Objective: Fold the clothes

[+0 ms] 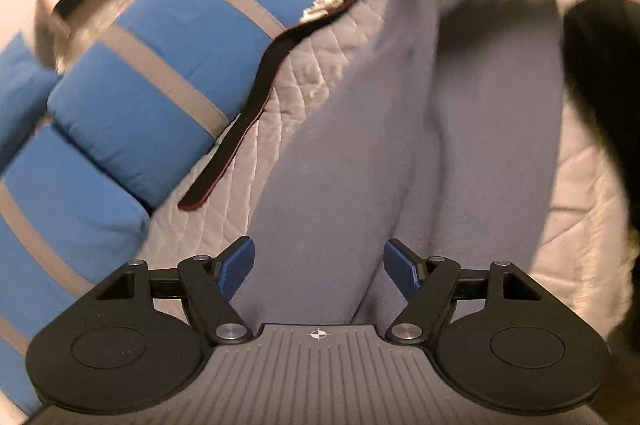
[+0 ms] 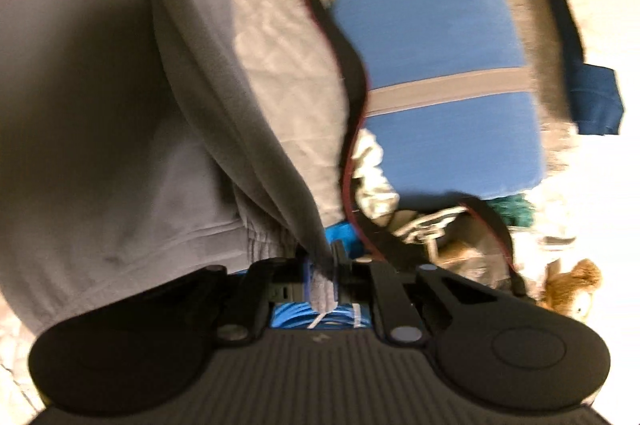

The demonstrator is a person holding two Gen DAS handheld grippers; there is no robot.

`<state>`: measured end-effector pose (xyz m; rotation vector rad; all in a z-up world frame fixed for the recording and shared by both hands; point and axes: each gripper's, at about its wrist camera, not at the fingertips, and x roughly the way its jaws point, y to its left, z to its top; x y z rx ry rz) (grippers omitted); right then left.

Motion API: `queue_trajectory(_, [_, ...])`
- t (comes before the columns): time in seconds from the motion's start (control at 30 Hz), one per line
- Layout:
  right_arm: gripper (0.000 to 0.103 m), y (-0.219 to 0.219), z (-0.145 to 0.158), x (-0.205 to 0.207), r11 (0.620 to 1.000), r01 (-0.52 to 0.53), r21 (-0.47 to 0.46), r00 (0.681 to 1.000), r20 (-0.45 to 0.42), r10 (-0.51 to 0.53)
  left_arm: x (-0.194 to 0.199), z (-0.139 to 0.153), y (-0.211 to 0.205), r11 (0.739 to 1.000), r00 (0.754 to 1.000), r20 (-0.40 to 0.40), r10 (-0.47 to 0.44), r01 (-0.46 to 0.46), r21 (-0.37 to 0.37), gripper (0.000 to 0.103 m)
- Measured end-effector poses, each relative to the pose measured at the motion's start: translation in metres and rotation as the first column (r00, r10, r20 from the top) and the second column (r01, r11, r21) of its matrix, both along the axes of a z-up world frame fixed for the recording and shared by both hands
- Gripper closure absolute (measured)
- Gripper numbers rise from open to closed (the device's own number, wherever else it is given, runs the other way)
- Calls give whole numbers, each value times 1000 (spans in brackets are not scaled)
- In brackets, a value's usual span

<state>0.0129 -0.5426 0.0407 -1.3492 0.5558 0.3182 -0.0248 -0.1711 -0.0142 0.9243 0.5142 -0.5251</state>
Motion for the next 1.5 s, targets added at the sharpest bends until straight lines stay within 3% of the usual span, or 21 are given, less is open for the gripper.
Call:
queue_trajectory(0.1, [93,0,10,4,999,12,34,1000,25,-13,7,-18,-11,994,998,39,40,-44,102,34])
queue_trajectory(0.17, [93,0,13,6,999,10,37,999,38,-12,11,-23,-14,979,993,88,80,-95,182,63])
queue_trajectory(0.2, [93,-1,14,7,999,9,38,999,44,-10,11,-22,-13,971,989,111,98,-120,207,87])
queue_trajectory(0.23, [93,-1,14,6,999,6,35,999,51,-8,11,-21,-12,962,984,135,116,-145,231,97])
queue_trajectory(0.27, [93,-2,12,6,1000,2,32,998,59,-4,8,-17,-10,958,981,159,109,-146,246,99])
queue_trajectory(0.4, [92,-6,-1,-6,1000,4,24,997,82,-6,-14,-1,-2,943,963,268,25,-112,313,100])
queue_trajectory(0.47, [92,-8,-9,-14,999,12,30,996,93,-15,-27,4,1,941,959,282,-6,-90,327,100])
queue_trajectory(0.73, [92,-7,-50,-63,998,30,51,996,88,-35,-64,-13,3,924,973,215,-86,-3,382,100])
queue_trajectory(0.97, [92,-6,-85,-101,998,48,44,997,58,-51,-75,-22,1,926,976,189,-104,26,376,100])
queue_trajectory(1.4, [93,0,-112,-130,999,21,-36,1000,-12,-22,-92,-42,0,902,972,167,-166,81,425,100])
queue_trajectory(1.5, [92,2,-114,-134,998,15,-55,1000,-23,-16,-94,-44,1,905,975,154,-159,81,417,100])
